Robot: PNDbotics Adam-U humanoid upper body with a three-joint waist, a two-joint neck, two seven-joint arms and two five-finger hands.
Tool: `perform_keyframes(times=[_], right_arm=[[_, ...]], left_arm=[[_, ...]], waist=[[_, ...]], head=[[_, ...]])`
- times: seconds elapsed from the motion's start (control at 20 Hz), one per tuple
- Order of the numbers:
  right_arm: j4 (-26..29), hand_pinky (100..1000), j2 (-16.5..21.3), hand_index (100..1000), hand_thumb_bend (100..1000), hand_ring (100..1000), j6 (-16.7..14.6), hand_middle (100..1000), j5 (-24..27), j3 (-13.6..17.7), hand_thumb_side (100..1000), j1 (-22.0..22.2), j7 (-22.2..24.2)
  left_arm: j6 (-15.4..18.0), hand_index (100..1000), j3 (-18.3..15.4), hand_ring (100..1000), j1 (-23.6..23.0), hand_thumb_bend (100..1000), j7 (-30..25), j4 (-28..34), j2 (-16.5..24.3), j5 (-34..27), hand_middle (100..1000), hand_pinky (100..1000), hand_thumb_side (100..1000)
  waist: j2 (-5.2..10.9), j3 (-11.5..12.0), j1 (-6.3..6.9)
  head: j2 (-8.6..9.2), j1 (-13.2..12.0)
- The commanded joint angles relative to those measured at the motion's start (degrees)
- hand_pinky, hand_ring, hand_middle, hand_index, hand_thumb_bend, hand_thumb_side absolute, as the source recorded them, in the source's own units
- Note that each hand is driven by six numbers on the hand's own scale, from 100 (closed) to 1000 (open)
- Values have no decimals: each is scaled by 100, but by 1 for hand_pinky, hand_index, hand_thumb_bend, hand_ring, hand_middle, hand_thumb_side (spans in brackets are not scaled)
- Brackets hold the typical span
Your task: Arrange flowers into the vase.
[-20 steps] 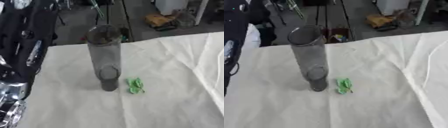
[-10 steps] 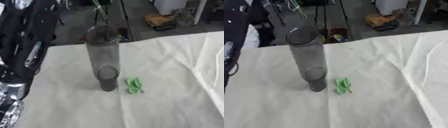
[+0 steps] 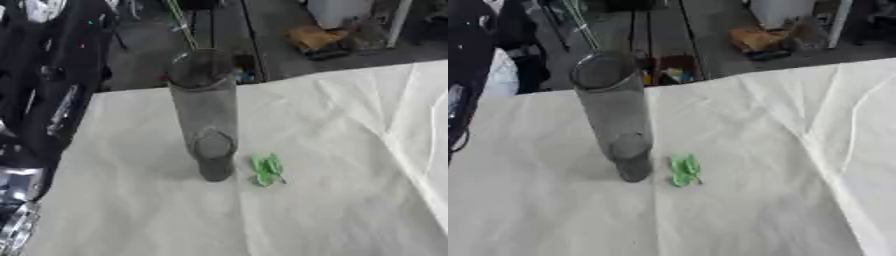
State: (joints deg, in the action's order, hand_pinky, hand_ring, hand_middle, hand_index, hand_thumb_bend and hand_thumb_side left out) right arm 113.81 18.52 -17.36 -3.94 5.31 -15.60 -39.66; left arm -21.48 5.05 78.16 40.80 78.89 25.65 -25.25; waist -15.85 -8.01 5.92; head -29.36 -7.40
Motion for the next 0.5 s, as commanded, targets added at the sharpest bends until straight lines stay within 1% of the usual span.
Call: perform_keyframes(times=[0.05, 0.3, 0.5], right_arm=[[79, 466, 150, 635, 100, 454, 21, 370, 25, 38, 902, -29, -9], [79, 467, 144, 635, 100, 455, 26, 371, 33, 41, 901, -20, -10], [79, 467, 148, 635, 100, 455, 17, 371, 40, 40, 901, -20, -7]], left_arm=[[-670, 100, -49, 100, 99, 133, 453, -3, 131, 95, 100, 100, 743], [-748, 100, -72, 100, 65, 131, 457, -63, 62, 75, 100, 100, 747], [-729, 100, -71, 100, 60, 131, 466, -83, 52, 71, 100, 100, 748]], waist=[[144, 23, -39], [178, 34, -45], [187, 28, -49]], head=[[-67, 37], [-79, 35], [-79, 28]])
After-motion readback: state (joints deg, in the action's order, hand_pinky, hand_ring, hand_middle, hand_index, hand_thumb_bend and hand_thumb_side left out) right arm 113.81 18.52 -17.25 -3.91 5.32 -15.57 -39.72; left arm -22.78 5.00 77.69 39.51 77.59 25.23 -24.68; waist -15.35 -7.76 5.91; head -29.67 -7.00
